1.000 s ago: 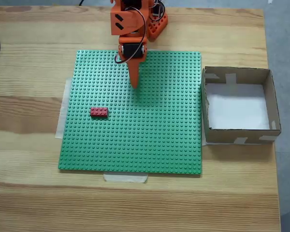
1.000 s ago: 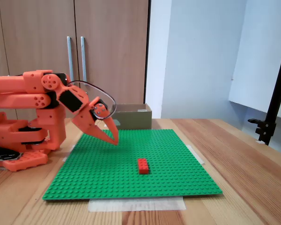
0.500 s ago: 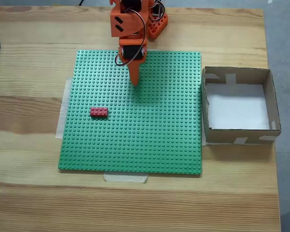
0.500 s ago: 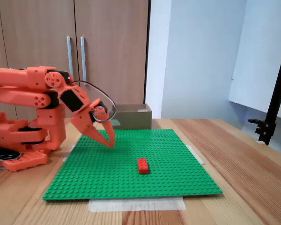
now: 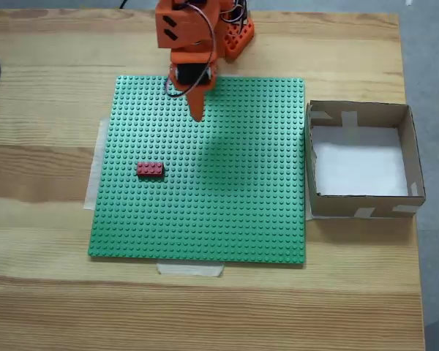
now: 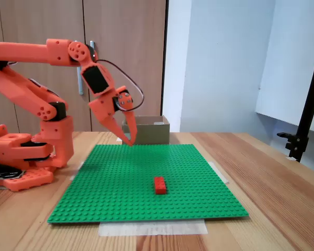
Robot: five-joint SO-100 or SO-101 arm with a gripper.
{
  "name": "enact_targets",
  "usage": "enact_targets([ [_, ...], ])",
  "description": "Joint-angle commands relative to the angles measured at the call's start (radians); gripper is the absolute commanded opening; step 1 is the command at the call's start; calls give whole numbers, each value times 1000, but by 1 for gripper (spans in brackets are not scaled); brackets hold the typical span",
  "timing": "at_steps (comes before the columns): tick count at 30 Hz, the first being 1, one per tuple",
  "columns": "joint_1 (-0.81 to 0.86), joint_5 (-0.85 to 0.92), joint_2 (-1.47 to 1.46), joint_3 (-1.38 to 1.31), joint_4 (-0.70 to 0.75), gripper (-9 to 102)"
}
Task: Pick the red lego block and put it in the box.
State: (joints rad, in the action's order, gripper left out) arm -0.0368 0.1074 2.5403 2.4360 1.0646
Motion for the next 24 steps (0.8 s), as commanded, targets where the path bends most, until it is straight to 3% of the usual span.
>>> enact_targets([
  [1,20,14,-74,-149,54,1],
  [24,193,120,-618,-742,359,2],
])
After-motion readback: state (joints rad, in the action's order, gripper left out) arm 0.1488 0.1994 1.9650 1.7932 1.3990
